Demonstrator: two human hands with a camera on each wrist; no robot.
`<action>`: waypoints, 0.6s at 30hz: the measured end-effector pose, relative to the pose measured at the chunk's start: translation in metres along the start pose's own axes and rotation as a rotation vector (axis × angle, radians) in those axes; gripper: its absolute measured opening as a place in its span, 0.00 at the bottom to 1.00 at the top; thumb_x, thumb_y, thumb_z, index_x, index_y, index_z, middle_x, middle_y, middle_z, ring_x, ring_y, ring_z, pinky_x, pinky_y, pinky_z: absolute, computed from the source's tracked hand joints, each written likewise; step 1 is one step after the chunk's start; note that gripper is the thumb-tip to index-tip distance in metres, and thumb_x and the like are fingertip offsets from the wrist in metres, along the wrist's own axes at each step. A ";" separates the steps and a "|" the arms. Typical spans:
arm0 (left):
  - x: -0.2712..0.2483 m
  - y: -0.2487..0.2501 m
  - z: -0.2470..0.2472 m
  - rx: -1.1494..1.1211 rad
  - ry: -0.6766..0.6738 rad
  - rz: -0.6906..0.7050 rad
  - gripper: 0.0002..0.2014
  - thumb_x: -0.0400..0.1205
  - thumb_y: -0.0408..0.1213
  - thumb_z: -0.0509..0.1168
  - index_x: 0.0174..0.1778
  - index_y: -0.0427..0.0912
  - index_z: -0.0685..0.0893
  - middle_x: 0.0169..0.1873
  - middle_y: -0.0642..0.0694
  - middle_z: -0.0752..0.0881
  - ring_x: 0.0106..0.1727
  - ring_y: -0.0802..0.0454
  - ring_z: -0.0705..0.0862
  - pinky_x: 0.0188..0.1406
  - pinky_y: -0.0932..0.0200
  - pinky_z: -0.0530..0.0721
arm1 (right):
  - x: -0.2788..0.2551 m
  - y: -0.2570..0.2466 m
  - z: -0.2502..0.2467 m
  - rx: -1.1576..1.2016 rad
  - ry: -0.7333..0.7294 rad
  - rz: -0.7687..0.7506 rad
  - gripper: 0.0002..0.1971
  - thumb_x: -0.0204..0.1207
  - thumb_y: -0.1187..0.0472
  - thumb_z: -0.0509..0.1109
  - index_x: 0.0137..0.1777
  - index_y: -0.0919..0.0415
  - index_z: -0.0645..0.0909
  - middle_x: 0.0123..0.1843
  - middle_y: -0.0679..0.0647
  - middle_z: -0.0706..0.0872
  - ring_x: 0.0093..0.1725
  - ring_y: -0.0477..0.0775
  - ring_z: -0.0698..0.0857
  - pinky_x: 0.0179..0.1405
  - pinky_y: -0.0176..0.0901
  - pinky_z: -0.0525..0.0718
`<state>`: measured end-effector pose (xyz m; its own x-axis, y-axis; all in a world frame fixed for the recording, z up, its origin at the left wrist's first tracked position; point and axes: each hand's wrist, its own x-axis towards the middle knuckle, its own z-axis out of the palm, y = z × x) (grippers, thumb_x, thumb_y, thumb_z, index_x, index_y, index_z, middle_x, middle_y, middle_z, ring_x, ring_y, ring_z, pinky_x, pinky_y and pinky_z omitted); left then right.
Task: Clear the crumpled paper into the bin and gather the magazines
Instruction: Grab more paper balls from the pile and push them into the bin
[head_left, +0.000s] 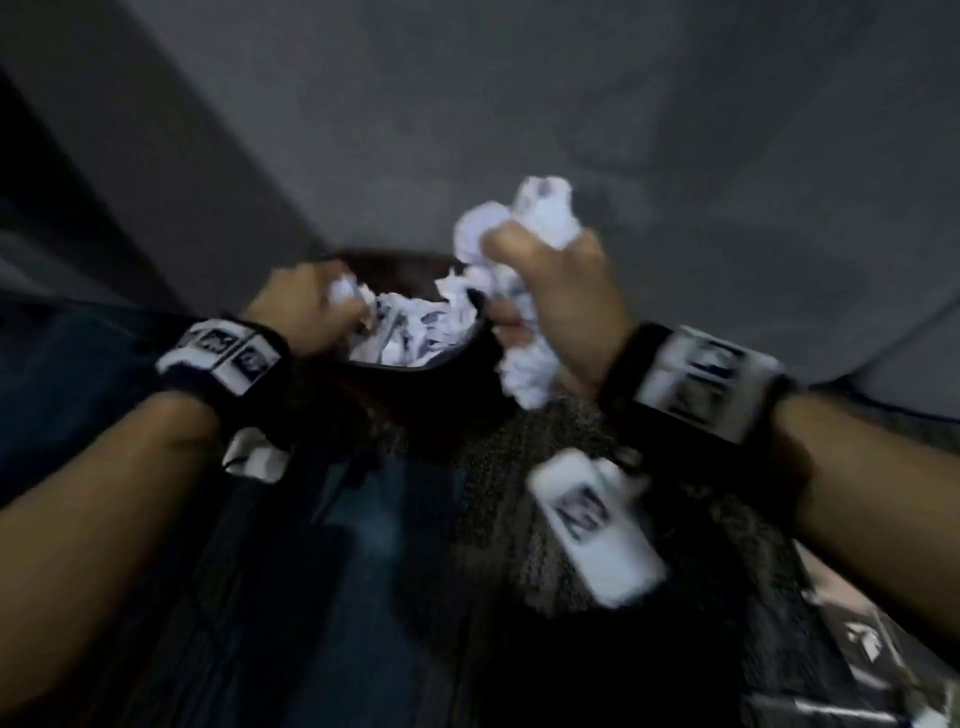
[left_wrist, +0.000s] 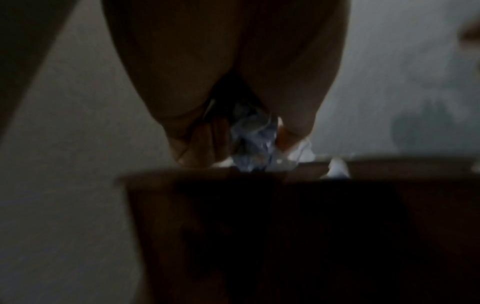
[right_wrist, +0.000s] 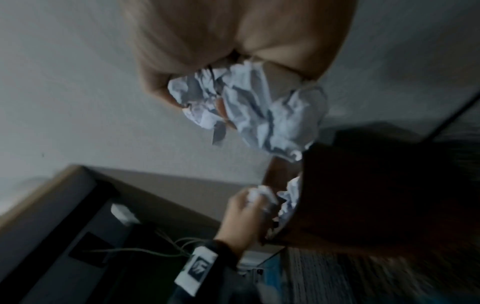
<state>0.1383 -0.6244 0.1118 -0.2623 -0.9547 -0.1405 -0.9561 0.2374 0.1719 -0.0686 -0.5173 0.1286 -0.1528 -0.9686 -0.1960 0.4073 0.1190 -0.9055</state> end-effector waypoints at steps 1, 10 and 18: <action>0.008 -0.010 0.013 0.024 -0.109 -0.011 0.19 0.77 0.55 0.62 0.56 0.46 0.84 0.56 0.34 0.87 0.59 0.36 0.84 0.57 0.49 0.79 | 0.016 0.003 0.024 -0.090 -0.007 -0.040 0.13 0.63 0.56 0.72 0.47 0.58 0.82 0.29 0.55 0.76 0.20 0.45 0.71 0.21 0.32 0.68; 0.039 -0.038 0.052 0.075 -0.160 0.007 0.17 0.82 0.49 0.60 0.65 0.49 0.78 0.65 0.37 0.82 0.64 0.34 0.80 0.57 0.52 0.75 | 0.108 0.093 0.064 -1.491 -0.563 -0.072 0.25 0.80 0.51 0.66 0.74 0.60 0.71 0.72 0.62 0.77 0.70 0.61 0.77 0.64 0.45 0.73; 0.049 -0.032 0.047 0.066 -0.135 0.083 0.19 0.81 0.55 0.60 0.62 0.50 0.83 0.64 0.39 0.82 0.64 0.36 0.79 0.54 0.54 0.74 | 0.111 0.080 0.069 -1.560 -0.716 0.274 0.15 0.84 0.61 0.60 0.70 0.59 0.73 0.67 0.59 0.78 0.65 0.60 0.78 0.58 0.33 0.71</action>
<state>0.1496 -0.6706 0.0532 -0.3519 -0.8995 -0.2590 -0.9357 0.3301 0.1247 0.0090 -0.6302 0.0605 0.3380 -0.7318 -0.5918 -0.8945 -0.0543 -0.4437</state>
